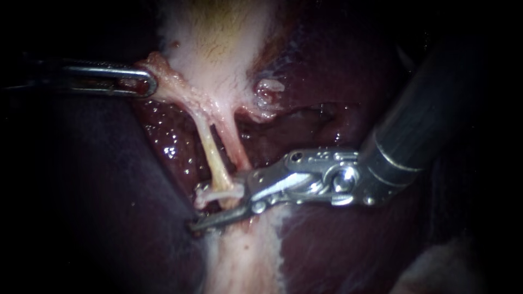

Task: Going back first clip left tube

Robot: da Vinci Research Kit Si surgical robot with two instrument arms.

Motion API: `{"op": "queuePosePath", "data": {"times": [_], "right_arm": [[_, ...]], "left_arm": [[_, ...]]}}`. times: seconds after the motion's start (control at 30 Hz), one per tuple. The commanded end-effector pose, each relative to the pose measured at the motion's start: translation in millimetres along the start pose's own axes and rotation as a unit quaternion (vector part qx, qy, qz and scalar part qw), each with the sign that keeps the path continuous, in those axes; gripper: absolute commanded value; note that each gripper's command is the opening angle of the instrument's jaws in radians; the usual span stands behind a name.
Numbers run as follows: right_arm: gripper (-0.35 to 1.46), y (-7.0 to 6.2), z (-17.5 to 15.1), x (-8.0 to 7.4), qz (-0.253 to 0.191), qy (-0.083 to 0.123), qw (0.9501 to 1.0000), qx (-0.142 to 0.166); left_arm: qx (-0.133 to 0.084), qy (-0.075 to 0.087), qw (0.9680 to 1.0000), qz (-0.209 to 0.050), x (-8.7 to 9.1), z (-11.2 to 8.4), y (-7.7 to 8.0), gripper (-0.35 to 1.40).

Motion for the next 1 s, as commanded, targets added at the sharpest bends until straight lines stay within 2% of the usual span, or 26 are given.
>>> {"op": "queuePosePath", "data": {"times": [0.03, 0.13, 0.27, 0.43, 0.7, 1.0], "right_arm": [[0.50, 0.1, -0.1, 0.0, -0.007, 0.001, 1.0000, -0.004], [0.50, 0.7, -0.7, -0.2, -0.034, 0.002, 0.9993, -0.017], [0.50, 0.6, -1.5, -0.6, -0.073, 0.001, 0.9968, -0.033], [0.50, 0.1, -3.1, -1.0, -0.106, -0.001, 0.9939, -0.030], [0.50, -0.7, -9.2, -1.2, -0.140, -0.002, 0.9899, -0.018], [0.50, -1.8, -14.7, -1.3, -0.152, -0.001, 0.9882, -0.021]], "left_arm": [[0.000, 0.000, 1.0000, 0.000, 0.0, 0.0, 0.0, -0.35], [0.000, 0.000, 1.0000, 0.000, -0.1, 0.0, 0.0, -0.35], [0.000, 0.000, 1.0000, 0.000, -0.1, 0.1, 0.0, -0.35], [0.000, 0.000, 1.0000, 0.000, -0.2, 0.1, 0.0, -0.35], [0.000, 0.000, 1.0000, 0.001, -0.2, 0.1, 0.0, -0.35], [0.000, 0.000, 1.0000, 0.001, -0.2, 0.1, 0.0, -0.35]]}}
